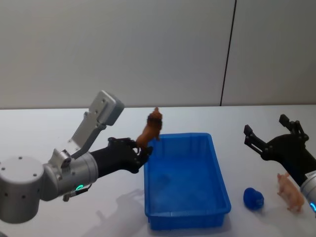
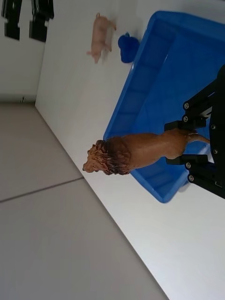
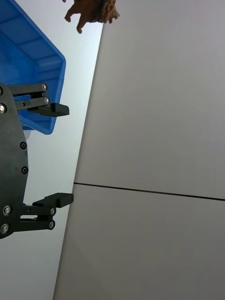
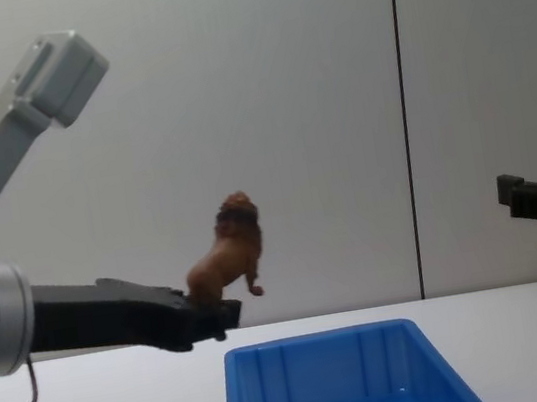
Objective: Pick up the two dolls from the table and place them into the box.
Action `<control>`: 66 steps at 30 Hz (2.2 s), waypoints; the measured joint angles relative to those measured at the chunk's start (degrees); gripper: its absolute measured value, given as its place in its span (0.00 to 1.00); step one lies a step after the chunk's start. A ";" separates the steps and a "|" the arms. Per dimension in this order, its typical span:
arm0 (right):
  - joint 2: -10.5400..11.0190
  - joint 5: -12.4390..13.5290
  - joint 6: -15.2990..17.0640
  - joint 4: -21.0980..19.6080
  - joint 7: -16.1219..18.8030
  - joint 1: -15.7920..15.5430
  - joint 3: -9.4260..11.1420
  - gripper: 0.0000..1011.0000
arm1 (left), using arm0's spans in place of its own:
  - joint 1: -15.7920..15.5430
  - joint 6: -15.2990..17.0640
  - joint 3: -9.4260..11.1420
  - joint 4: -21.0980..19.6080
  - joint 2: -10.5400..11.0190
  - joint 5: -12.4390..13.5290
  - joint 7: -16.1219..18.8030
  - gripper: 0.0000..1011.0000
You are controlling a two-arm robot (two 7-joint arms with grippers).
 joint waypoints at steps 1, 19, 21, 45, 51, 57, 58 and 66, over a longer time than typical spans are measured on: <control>0.00 0.00 0.00 0.00 0.00 0.00 0.00 0.99 | -0.32 0.06 0.07 0.30 -0.10 0.17 -0.84 0.29; 0.00 0.00 0.00 0.00 0.00 0.00 0.00 0.99 | -11.33 1.42 3.54 14.00 -5.34 7.54 -22.02 0.37; 0.00 0.00 0.00 0.00 0.00 0.00 0.00 0.99 | -12.91 1.42 4.15 16.26 -6.24 8.56 -24.53 0.46; 0.00 0.00 0.00 0.00 0.00 0.00 0.00 0.99 | -16.23 0.12 5.32 20.03 -7.58 10.11 -26.92 0.99; 0.00 0.00 0.00 0.00 0.00 0.00 0.00 0.99 | -14.40 -0.58 4.48 16.59 -6.15 8.51 -22.00 0.99; 0.00 0.00 0.00 0.00 0.00 0.00 0.00 0.99 | -12.23 -0.95 3.58 13.06 -4.62 6.70 -16.23 0.99; 0.00 0.00 0.00 0.00 0.00 0.00 0.00 0.99 | -11.62 -0.98 3.36 12.21 -4.21 6.23 -14.81 0.99; 0.00 0.00 0.00 0.00 0.00 0.00 0.00 0.99 | -8.36 -0.84 2.18 7.49 -2.14 3.47 -6.75 0.99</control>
